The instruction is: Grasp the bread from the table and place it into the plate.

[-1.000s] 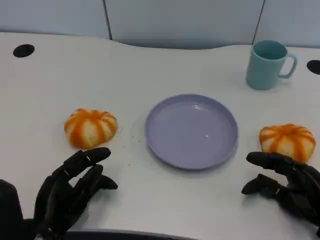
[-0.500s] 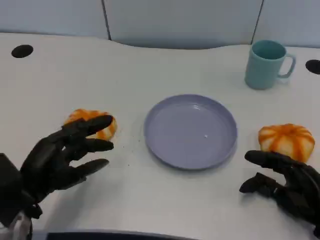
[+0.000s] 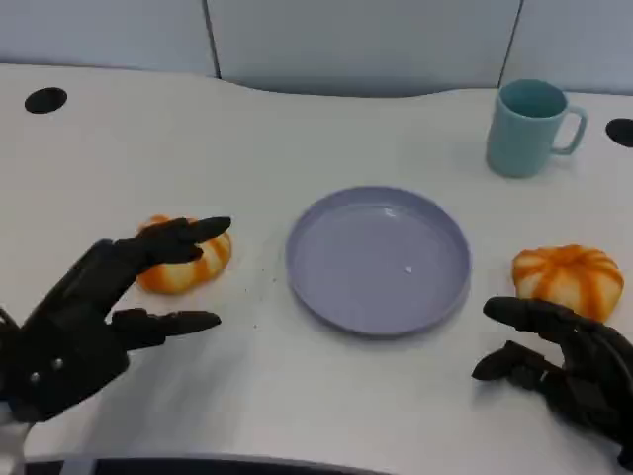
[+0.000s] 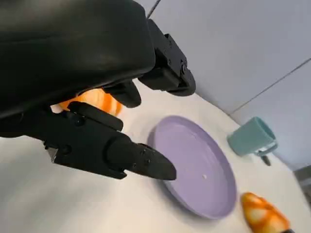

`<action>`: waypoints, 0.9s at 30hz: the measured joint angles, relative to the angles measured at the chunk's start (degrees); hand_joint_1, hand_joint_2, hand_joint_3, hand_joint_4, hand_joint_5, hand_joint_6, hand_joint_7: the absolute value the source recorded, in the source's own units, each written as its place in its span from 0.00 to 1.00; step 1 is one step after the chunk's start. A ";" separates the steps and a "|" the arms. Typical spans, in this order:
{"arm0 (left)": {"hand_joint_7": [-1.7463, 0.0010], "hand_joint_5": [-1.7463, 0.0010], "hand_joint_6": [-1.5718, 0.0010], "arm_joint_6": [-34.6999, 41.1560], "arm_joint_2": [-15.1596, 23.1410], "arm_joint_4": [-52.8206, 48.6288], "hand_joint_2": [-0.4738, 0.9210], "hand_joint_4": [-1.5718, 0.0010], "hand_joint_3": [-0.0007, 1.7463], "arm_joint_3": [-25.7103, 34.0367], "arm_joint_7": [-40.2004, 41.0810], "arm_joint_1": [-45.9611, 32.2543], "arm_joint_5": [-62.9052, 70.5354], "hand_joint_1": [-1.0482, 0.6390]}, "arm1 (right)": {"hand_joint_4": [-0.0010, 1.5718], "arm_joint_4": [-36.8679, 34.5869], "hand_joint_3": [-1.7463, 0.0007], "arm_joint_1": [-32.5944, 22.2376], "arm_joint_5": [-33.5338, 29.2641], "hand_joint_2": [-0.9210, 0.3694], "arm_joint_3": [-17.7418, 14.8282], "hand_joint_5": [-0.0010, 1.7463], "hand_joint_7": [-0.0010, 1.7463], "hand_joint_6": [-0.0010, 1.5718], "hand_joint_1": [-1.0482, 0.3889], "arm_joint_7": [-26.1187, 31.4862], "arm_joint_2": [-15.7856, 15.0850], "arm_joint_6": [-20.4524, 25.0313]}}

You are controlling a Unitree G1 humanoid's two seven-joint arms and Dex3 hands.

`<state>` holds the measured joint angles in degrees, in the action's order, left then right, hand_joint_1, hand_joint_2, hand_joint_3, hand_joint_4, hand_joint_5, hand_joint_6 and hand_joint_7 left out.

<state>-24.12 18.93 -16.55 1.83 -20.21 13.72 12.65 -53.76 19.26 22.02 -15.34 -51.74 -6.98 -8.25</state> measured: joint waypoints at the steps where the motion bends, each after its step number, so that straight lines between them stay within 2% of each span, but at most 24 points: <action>1: 1.00 0.78 0.77 0.02 0.99 0.51 0.99 0.87 0.00 -0.87 1.35 0.76 2.86 0.29 | 0.37 0.09 0.96 -0.01 -0.05 0.00 0.07 0.65 0.23 0.51 0.42 0.10 0.00 0.00; 6: 1.00 0.81 0.78 2.82 3.97 3.04 0.99 0.86 0.00 -3.67 6.73 3.35 13.42 0.26 | 0.38 0.51 0.96 -0.17 -0.14 0.00 0.32 0.65 0.23 0.52 0.43 0.30 0.00 0.02; 9: 1.00 0.83 0.80 4.92 4.46 4.78 0.99 0.87 0.00 -4.88 8.34 3.77 16.36 0.25 | 0.38 0.69 0.96 -0.26 -0.14 0.00 0.42 0.65 0.22 0.52 0.43 0.34 0.00 0.02; 12: 1.00 0.85 0.82 10.20 4.78 7.14 0.99 0.89 0.00 -6.80 8.41 4.11 20.85 0.25 | 0.37 0.68 0.96 -0.32 -0.07 0.00 0.37 0.65 0.22 0.52 0.44 0.19 -0.01 0.00; 18: 0.99 0.87 0.81 17.16 4.96 9.14 0.99 0.89 0.00 -10.76 8.22 6.54 26.16 0.25 | 0.38 0.61 0.97 -0.37 -0.03 0.00 0.24 0.65 0.21 0.52 0.43 -0.07 0.00 -0.03; 27: 1.00 0.88 0.81 21.37 5.05 1.70 0.97 0.90 0.00 -17.70 9.81 12.95 33.21 0.25 | 0.38 0.41 0.97 -0.25 0.05 0.00 0.08 0.66 0.20 0.53 0.42 -0.40 0.14 -0.08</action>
<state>-2.75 23.98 -14.85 -15.88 -10.41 26.67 45.86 -53.35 19.00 22.07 -15.27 -52.14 -6.84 -8.34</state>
